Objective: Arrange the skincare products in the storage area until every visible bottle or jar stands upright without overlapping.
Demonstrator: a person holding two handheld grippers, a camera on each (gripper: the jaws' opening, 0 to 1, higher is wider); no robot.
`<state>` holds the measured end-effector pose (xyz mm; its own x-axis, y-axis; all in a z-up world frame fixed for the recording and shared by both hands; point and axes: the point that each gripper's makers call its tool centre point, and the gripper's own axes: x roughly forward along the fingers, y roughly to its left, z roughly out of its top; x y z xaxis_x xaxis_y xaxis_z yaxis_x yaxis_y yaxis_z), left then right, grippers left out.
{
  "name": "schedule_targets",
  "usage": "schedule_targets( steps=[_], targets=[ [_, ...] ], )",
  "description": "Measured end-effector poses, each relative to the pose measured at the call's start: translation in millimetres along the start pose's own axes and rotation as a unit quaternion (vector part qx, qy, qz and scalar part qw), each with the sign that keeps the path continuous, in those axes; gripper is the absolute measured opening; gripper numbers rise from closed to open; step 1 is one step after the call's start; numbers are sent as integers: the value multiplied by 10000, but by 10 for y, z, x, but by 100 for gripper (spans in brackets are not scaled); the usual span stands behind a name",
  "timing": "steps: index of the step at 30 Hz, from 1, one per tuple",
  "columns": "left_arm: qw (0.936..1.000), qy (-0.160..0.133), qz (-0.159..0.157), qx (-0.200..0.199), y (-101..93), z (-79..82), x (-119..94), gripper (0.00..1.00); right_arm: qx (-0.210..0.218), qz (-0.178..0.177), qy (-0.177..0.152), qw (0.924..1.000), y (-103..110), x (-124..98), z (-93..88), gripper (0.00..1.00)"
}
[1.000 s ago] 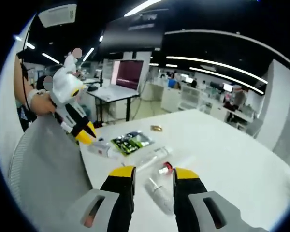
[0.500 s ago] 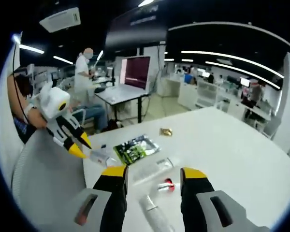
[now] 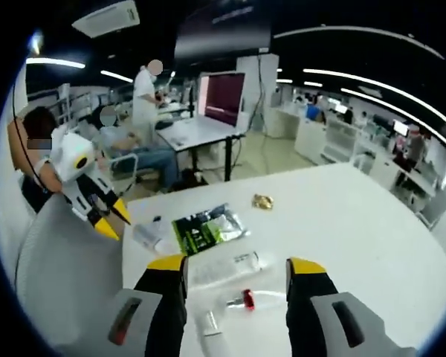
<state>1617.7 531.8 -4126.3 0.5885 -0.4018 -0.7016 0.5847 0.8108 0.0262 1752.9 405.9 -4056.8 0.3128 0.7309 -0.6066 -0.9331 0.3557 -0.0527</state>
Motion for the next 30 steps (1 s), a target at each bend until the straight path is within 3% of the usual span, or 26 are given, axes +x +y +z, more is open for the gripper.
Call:
schedule_targets(
  steps=[10, 12, 19, 24, 30],
  targets=[
    [9999, 101, 41, -57, 32, -50, 12, 14, -557, 336, 604, 9961, -131, 302, -103, 58],
    [9999, 113, 40, -56, 32, -58, 14, 14, -906, 404, 834, 9916, -204, 399, -147, 58],
    [9995, 289, 73, -123, 61, -136, 33, 11, -1345, 645, 1174, 9818, -212, 607, -210, 60],
    [9995, 278, 100, -76, 60, -132, 22, 9, -1906, 903, 1576, 9647, -164, 794, -316, 59],
    [9989, 459, 112, -13, 62, -201, 52, 7, -2606, 1187, 1971, 9376, -161, 958, -464, 55]
  ],
)
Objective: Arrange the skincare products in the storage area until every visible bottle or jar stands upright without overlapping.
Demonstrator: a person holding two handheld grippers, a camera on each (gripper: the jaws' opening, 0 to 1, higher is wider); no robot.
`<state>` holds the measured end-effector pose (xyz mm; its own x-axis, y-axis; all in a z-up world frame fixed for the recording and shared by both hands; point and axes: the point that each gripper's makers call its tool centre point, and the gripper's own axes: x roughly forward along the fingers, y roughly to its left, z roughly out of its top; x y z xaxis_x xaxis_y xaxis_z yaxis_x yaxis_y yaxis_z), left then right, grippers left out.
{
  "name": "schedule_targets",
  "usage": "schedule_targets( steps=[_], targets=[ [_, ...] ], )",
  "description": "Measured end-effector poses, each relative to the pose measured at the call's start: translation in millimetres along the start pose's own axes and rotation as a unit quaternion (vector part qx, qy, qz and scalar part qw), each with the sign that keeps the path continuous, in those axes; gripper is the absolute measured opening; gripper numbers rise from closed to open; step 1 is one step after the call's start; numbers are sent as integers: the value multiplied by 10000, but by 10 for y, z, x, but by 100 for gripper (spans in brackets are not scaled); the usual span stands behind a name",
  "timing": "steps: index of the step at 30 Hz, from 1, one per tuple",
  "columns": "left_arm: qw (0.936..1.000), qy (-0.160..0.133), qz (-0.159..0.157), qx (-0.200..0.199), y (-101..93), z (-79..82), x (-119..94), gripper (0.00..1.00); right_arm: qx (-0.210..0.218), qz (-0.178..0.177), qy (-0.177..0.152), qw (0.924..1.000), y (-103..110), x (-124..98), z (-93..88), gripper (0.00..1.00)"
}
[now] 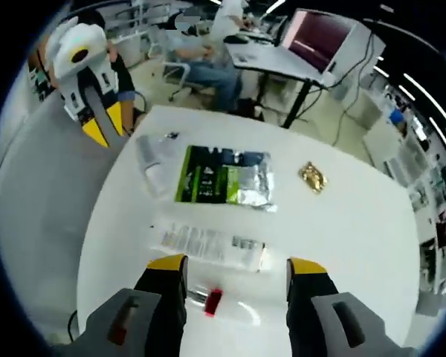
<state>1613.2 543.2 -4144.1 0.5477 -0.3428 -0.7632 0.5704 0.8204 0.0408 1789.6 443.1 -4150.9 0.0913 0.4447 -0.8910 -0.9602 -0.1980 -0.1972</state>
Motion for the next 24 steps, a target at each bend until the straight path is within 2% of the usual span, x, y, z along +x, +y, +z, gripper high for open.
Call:
schedule_targets(
  steps=[6, 12, 14, 17, 24],
  targets=[
    [9999, -54, 153, 36, 49, 19, -32, 7, -609, 138, 367, 9974, -13, 167, -31, 54],
    [9995, -126, 264, 104, 77, 45, -54, 4, -1340, 335, 697, 9880, 16, 305, -2, 52],
    [9991, -116, 361, 171, 103, 43, -58, 5, -1774, 556, 900, 9784, 66, 401, -43, 52],
    [9986, -73, 465, 259, 131, 28, -55, 5, -2215, 656, 1174, 9659, 63, 478, -95, 53],
    [9977, -59, 608, 305, 181, 14, -68, 4, -3277, 1066, 1619, 9247, 150, 596, -138, 55]
  ],
)
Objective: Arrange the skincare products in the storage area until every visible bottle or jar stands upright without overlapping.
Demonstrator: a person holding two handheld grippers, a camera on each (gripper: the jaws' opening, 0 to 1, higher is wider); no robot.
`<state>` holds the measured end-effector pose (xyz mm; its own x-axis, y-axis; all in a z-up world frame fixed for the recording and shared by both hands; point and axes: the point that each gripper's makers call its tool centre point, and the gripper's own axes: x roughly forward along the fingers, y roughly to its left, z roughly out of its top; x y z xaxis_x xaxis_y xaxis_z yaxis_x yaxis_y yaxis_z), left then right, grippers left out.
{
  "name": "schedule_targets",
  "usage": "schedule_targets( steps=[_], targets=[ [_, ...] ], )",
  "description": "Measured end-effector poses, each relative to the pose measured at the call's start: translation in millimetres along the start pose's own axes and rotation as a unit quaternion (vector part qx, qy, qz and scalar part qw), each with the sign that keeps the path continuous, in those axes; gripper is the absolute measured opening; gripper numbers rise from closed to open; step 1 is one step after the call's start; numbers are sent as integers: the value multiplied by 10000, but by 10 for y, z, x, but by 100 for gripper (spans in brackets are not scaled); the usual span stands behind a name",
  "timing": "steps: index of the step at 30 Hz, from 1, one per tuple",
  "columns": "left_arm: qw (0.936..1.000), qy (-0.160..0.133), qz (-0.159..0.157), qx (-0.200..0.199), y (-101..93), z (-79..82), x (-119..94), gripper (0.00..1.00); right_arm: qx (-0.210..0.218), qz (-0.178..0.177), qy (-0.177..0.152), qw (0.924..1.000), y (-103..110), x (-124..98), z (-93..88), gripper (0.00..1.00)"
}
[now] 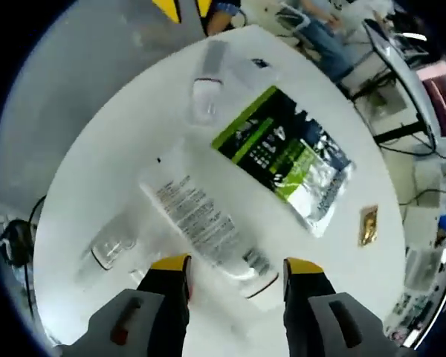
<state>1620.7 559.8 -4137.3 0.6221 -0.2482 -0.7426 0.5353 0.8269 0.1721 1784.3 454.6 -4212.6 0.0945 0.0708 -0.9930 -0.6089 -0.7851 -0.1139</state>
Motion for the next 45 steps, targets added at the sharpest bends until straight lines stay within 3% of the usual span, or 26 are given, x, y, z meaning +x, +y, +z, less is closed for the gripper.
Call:
schedule_targets(
  steps=[8, 11, 18, 28, 34, 37, 45],
  targets=[
    [10000, 39, 17, -5, 15, -27, 8, 3, -610, 357, 198, 9973, 15, 153, 32, 48],
    [10000, 76, 3, 10, 9, -41, 10, 2, -775, 686, 285, 9942, 88, 185, 24, 43],
    [9999, 129, -38, 49, 4, -75, 26, 0, -845, 626, 345, 9939, 32, 189, 14, 41],
    [9999, 140, -57, 51, 2, -94, 24, 0, -875, 590, 209, 9942, 35, 172, 20, 27],
    [9998, 151, -68, 80, -5, -99, 24, 0, -639, 560, 130, 9963, 44, 160, -24, 21],
    [9999, 143, -64, 67, 0, -98, 21, 0, -750, 484, 300, 9956, 56, 139, -100, 20],
    [9998, 156, -65, 74, 4, -99, 23, 0, 10, -48, 19, 10000, -113, -139, -129, 20]
  ],
)
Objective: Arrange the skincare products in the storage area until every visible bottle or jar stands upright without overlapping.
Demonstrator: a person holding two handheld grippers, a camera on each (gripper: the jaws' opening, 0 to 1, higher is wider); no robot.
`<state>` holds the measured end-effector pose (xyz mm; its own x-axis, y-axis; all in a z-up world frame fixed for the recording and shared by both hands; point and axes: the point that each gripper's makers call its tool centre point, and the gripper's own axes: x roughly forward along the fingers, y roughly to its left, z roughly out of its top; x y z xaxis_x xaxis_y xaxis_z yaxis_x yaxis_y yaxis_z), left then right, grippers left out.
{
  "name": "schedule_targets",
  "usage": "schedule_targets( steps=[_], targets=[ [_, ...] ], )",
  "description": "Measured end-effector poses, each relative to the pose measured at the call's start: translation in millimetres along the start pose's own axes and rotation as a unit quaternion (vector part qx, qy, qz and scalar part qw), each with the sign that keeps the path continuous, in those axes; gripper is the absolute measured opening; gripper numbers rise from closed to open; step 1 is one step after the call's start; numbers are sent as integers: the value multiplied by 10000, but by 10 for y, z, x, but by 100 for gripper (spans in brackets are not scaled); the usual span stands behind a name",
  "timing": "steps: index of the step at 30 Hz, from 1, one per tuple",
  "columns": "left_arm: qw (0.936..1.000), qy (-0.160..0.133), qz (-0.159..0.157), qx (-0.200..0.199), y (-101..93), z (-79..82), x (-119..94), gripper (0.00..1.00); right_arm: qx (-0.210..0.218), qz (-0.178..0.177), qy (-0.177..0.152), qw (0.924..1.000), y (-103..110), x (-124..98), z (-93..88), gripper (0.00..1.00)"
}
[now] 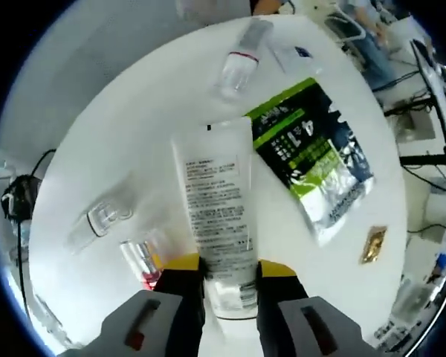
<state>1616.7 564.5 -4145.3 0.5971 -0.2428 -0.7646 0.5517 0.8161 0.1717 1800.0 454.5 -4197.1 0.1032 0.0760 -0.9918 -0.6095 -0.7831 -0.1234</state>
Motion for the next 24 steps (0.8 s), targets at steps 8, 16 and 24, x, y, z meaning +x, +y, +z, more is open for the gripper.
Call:
schedule_targets(
  steps=[8, 16, 24],
  targets=[
    [10000, 11, -22, 27, -9, 3, -1, 0, 1215, -787, -452, 9884, -28, -285, -68, 20],
    [9999, -6, -104, 91, -59, 28, -1, 1, 2548, -1788, -1016, 9449, 124, -726, -178, 20],
    [9998, -92, -183, 86, -98, 67, -10, 5, 3921, -2600, -1679, 8663, 441, -1174, -178, 21]
  ],
)
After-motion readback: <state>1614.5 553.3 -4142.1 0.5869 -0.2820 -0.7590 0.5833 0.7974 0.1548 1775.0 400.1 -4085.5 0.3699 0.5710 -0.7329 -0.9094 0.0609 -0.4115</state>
